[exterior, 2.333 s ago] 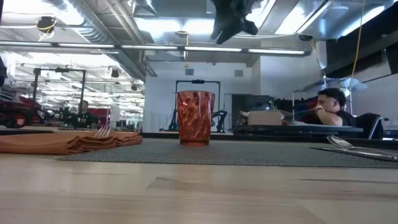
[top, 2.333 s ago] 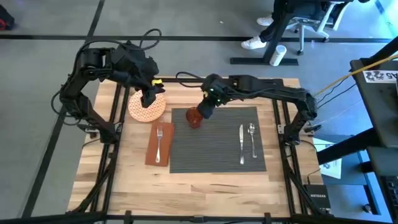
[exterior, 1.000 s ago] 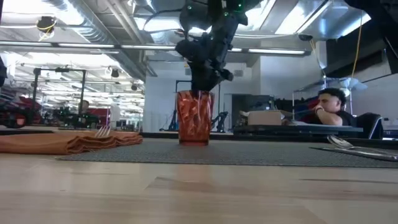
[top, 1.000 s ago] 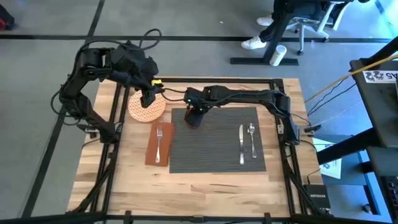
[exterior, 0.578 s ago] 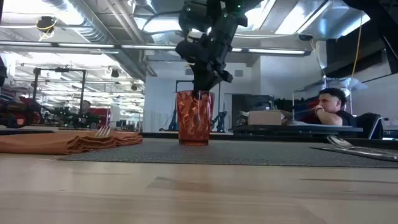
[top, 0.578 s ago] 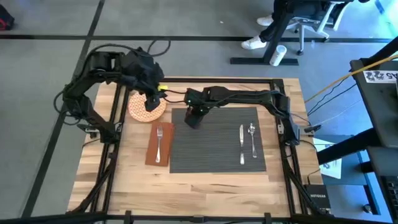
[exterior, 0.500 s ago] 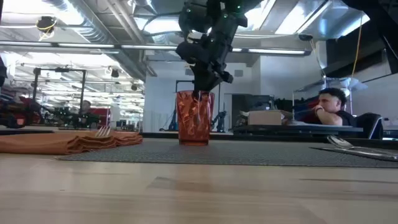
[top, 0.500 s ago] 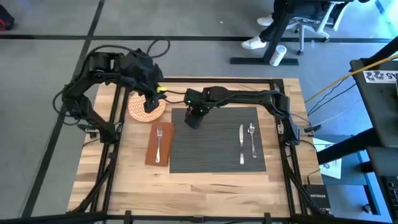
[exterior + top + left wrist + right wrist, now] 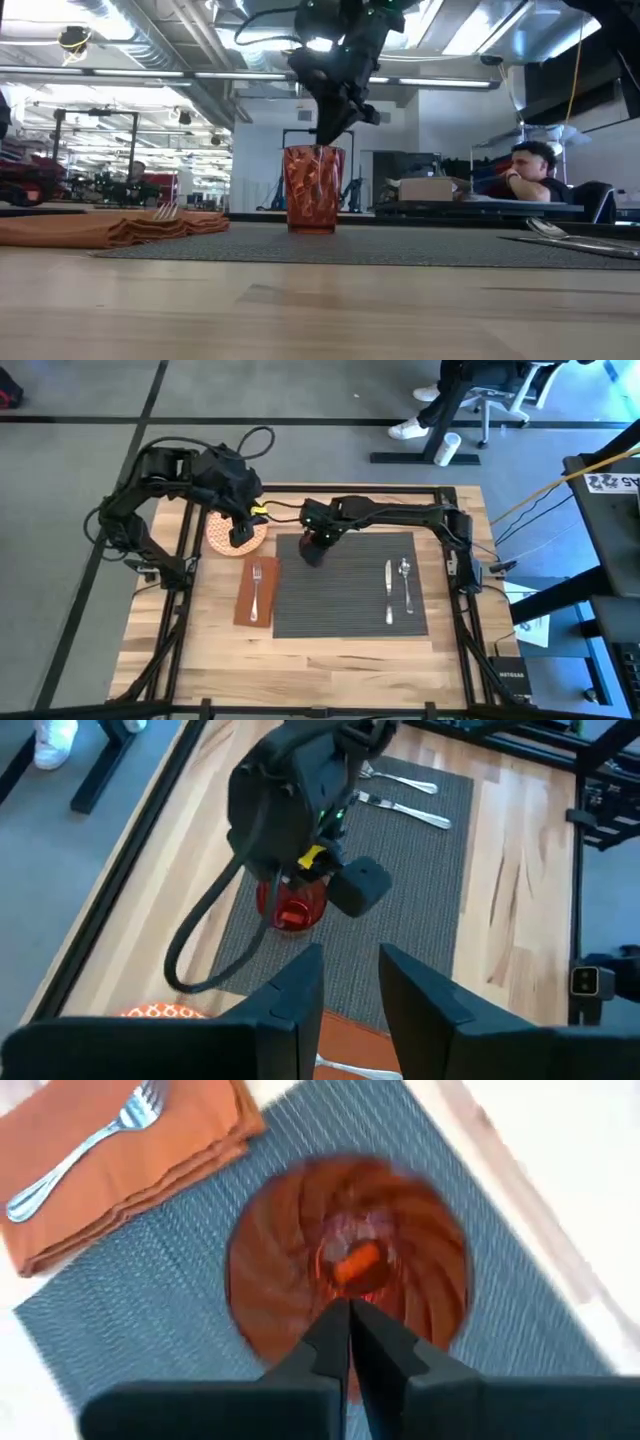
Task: Set table place
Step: Move the orange glass to the top right of the table
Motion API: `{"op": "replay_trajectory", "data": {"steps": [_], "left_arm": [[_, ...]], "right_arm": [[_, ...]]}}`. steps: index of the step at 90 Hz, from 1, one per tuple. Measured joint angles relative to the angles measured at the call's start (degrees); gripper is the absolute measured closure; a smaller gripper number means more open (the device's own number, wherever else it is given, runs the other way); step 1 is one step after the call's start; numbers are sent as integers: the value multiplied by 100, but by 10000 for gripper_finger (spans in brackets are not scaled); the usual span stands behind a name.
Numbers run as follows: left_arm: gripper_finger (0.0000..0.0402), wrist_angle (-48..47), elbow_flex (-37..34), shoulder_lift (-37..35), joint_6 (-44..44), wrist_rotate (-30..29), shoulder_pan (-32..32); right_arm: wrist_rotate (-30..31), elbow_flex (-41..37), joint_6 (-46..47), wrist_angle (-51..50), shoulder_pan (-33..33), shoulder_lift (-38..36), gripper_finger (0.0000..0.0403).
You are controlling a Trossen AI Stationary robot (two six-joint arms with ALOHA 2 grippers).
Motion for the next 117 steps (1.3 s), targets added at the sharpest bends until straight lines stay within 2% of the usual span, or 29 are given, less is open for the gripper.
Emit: {"op": "replay_trajectory", "data": {"steps": [11,34,56,81,92,106,117], "left_arm": [[319,1,0,0,-1,-1,0],[319,0,0,0,37,0,2],[319,-1,0,0,-196,-2,4],[319,1,0,0,-415,0,-13],[319,-1,0,0,-414,0,-13],[319,1,0,0,-296,-1,-13],[319,1,0,0,-264,0,-15]], "right_arm": [[-114,221,42,-600,-80,0,366],[-55,374,257,-600,-214,57,276],[35,367,190,-614,-376,410,254],[-245,363,20,-512,-363,743,263],[-250,363,18,-462,-361,763,305],[-209,363,-40,-438,-365,724,386],[-138,363,-120,-456,-369,579,391]]}}
